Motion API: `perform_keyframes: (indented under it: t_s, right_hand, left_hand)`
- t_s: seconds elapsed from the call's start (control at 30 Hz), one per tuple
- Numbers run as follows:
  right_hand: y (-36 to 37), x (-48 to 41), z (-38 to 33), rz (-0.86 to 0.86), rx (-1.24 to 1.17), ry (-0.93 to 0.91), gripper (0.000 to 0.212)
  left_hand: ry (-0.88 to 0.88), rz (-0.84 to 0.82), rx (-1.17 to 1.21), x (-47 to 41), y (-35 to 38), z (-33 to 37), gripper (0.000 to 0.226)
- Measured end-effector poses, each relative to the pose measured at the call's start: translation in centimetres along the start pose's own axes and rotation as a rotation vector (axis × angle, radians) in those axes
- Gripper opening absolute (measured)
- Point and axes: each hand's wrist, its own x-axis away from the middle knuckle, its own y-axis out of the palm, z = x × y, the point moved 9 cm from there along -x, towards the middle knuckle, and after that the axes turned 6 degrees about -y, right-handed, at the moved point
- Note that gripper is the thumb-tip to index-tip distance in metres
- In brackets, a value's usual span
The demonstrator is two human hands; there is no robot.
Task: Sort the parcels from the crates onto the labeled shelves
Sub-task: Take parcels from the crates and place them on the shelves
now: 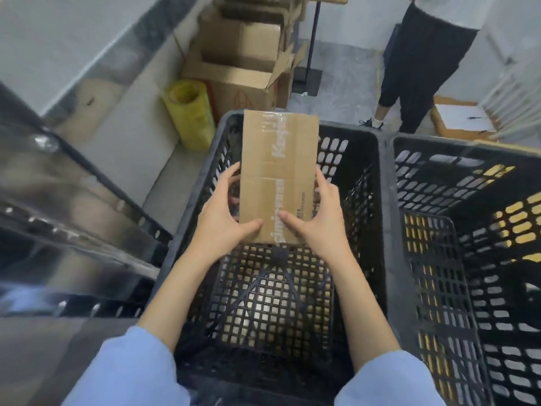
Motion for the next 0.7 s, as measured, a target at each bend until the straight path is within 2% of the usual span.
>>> perform_keyframes:
  t_s: [0.17, 0.33, 0.47, 0.57, 0.7]
  right_hand:
    - [0.5, 0.5, -3.2, -0.102, 0.021, -0.14, 0.108]
    - [0.4, 2.9, -7.2, -0.225, -0.022, -0.299, 0.097]
    - [-0.3, 7.2, -10.0, -0.284, -0.149, -0.411, 0.086]
    - [-0.3, 11.1, -11.4, -0.378, -0.287, -0.439, 0.072]
    - [0.4, 16.2, -13.7, -0.525, -0.456, -0.463, 0.065]
  left_hand:
    - [-0.053, 0.166, -0.012, 4.3, -2.4, 1.4, 0.101]
    - [-0.099, 0.371, -0.024, 11.7, -3.7, 3.6, 0.102]
    - [-0.099, 0.526, 0.043, 18.8, -3.9, 5.4, 0.098]
    - [-0.084, 0.622, 0.131, 24.1, -4.1, 6.5, 0.086]
    - [-0.07, 0.767, 0.215, 31.4, -4.7, 7.4, 0.072]
